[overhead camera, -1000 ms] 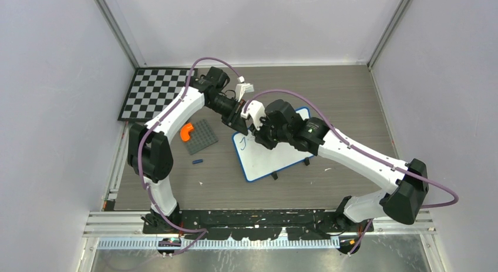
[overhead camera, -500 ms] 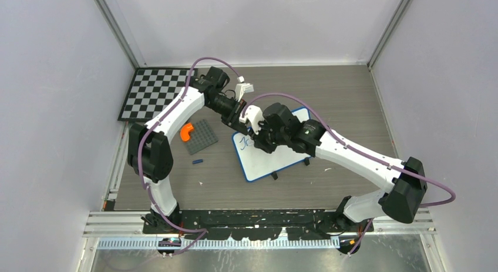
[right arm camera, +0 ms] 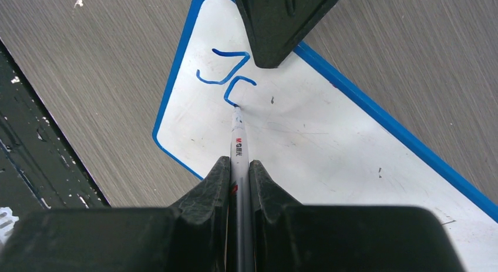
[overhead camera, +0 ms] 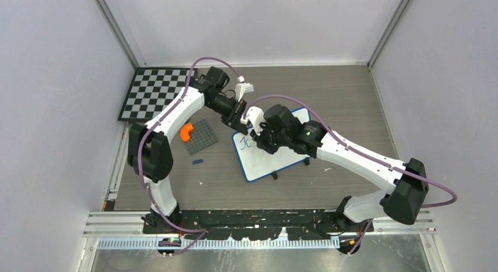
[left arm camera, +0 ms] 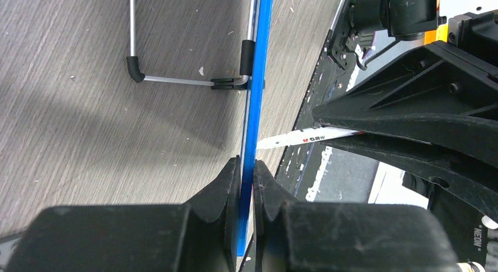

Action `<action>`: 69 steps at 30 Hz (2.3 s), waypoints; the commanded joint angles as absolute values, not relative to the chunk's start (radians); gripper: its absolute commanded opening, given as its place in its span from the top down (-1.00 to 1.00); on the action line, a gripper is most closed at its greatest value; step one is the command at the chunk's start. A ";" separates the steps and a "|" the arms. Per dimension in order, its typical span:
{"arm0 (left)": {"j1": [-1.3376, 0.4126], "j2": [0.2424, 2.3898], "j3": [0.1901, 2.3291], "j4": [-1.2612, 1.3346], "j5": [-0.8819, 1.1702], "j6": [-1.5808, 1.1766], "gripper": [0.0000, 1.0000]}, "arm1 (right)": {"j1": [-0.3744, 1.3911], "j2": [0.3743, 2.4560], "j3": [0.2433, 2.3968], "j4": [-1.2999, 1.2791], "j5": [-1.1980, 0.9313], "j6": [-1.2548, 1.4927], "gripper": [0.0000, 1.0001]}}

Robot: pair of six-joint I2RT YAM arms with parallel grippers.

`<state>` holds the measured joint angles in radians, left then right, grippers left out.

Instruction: Write a sentence on the whiteboard

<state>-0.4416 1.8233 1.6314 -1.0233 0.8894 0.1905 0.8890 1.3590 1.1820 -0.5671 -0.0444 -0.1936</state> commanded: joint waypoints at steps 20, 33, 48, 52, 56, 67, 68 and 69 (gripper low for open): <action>-0.449 1.815 1.612 -1.002 0.885 0.173 1.00 | 0.895 1.401 1.290 -0.519 0.045 -0.189 1.00; -0.450 1.818 1.617 -1.003 0.887 0.173 1.00 | 0.898 1.368 1.292 -0.559 -0.003 -0.195 1.00; -0.449 1.820 1.622 -1.005 0.885 0.172 1.00 | 0.880 1.359 1.253 -0.550 -0.004 -0.211 0.99; -0.449 1.819 1.620 -1.004 0.884 0.174 1.00 | 0.879 1.368 1.244 -0.540 0.033 -0.215 1.00; -0.450 1.822 1.620 -1.003 0.884 0.173 1.00 | 0.878 1.361 1.234 -0.540 0.070 -0.214 0.99; -0.449 1.829 1.625 -1.002 0.885 0.167 1.00 | 0.869 1.334 1.182 -0.561 0.062 -0.213 0.99; -0.449 1.829 1.626 -1.002 0.885 0.167 1.00 | 0.870 1.334 1.182 -0.561 0.061 -0.213 0.99; -0.449 1.829 1.626 -1.002 0.885 0.167 1.00 | 0.870 1.335 1.186 -0.560 0.061 -0.213 0.99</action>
<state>-0.4370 1.8233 1.6260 -1.0199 0.8860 0.1909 0.8814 1.3449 1.1950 -0.5770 0.0166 -0.2047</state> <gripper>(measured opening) 0.107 0.187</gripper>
